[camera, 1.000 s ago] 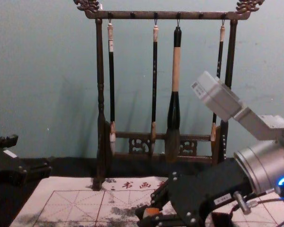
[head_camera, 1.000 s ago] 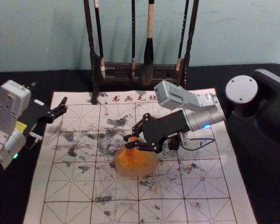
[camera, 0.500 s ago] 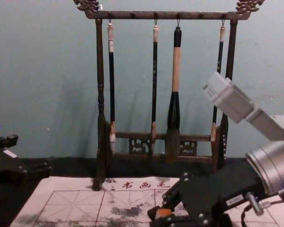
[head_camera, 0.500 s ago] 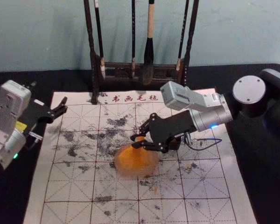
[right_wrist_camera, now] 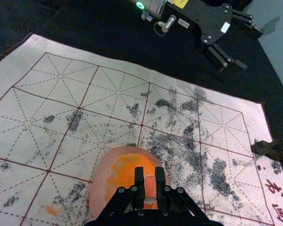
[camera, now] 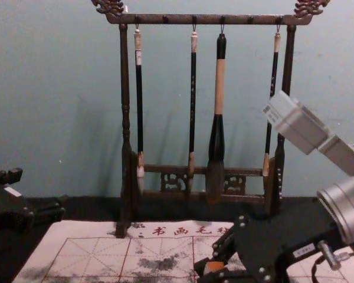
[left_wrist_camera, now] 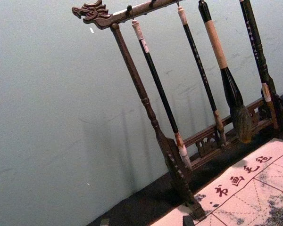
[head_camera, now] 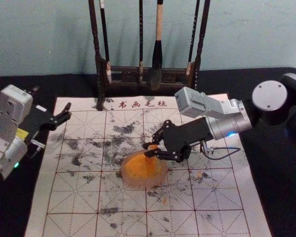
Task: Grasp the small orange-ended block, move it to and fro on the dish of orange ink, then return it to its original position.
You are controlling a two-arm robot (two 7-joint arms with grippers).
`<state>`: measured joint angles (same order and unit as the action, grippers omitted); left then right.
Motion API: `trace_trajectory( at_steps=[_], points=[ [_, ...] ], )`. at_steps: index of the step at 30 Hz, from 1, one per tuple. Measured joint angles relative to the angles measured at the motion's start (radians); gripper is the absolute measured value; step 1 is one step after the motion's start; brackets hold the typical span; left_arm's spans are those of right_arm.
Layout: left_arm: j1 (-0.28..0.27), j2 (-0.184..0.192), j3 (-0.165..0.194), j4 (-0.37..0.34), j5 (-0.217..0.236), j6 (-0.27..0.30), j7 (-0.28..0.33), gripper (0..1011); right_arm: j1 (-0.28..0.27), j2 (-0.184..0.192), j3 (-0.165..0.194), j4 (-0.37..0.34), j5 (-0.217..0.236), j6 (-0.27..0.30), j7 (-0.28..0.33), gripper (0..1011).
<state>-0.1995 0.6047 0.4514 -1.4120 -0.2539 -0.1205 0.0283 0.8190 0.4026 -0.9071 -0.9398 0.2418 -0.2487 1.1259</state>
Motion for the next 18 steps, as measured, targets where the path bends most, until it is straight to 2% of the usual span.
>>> trace_trajectory(
  at_steps=[18],
  points=[
    [0.000, 0.000, 0.000, 0.000, 0.000, 0.000, 0.000, 1001, -0.028, 0.041, -0.007, -0.072, 0.005, 0.016, 0.007, 133]
  ],
)
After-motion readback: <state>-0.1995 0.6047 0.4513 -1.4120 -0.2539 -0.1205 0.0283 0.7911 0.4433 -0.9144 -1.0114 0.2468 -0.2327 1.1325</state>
